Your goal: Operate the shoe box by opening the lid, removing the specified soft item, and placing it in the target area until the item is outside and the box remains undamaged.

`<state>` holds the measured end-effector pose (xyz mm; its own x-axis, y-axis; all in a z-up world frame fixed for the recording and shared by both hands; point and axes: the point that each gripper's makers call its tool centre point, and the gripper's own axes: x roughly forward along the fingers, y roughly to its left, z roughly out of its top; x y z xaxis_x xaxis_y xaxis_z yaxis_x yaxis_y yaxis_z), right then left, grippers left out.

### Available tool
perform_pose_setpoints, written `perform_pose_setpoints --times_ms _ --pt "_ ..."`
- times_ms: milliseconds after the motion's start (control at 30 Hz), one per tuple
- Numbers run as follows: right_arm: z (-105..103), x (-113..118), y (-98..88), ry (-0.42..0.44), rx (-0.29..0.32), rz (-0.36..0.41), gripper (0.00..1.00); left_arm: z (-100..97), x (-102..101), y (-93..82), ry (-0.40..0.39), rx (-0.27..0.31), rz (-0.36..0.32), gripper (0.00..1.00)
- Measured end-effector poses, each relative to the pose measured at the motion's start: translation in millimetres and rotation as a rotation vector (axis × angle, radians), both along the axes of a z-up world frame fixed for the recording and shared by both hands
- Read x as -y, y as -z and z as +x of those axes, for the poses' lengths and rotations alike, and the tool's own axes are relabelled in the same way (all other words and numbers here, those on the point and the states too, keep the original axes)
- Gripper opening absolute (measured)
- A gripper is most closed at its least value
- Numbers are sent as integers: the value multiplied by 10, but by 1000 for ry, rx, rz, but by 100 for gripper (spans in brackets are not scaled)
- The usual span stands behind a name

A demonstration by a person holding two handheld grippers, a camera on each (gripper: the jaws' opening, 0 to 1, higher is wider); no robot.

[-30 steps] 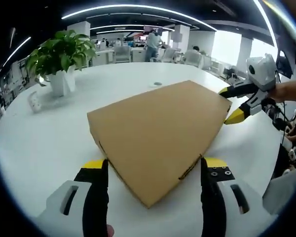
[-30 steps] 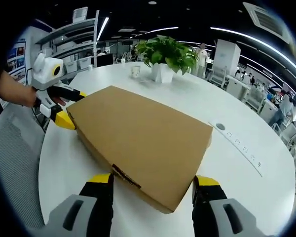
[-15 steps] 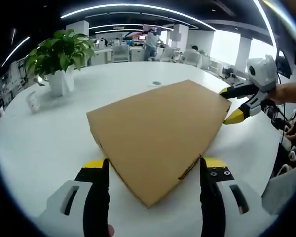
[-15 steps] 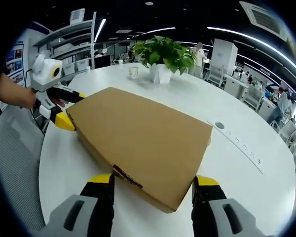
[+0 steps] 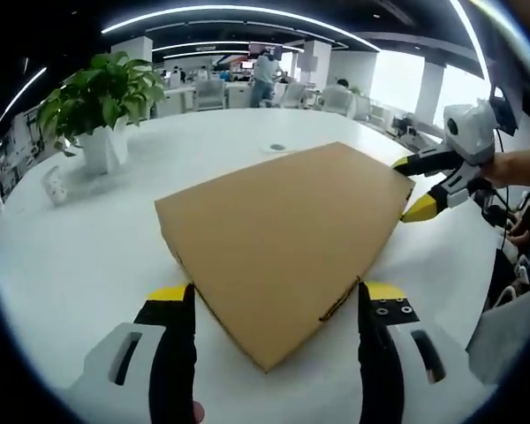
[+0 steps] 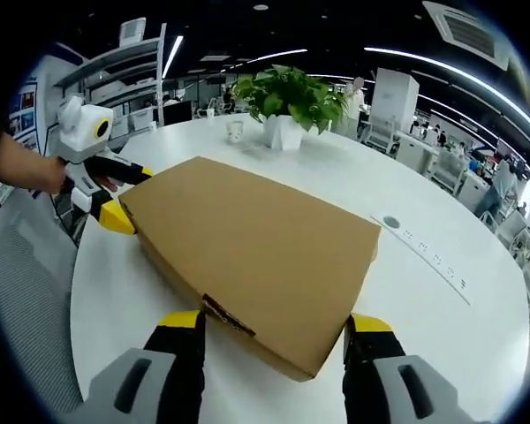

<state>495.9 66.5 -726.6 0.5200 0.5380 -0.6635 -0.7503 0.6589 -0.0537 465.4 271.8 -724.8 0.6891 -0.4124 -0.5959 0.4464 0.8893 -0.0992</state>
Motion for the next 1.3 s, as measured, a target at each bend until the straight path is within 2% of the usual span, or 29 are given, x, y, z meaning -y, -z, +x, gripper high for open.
perform_pose_setpoints --times_ms 967,1300 --pt "-127 -197 -9 97 0 6 60 78 -206 0 97 -34 18 74" --pt "-182 -291 -6 136 5 12 60 109 -292 14 131 -44 46 75"
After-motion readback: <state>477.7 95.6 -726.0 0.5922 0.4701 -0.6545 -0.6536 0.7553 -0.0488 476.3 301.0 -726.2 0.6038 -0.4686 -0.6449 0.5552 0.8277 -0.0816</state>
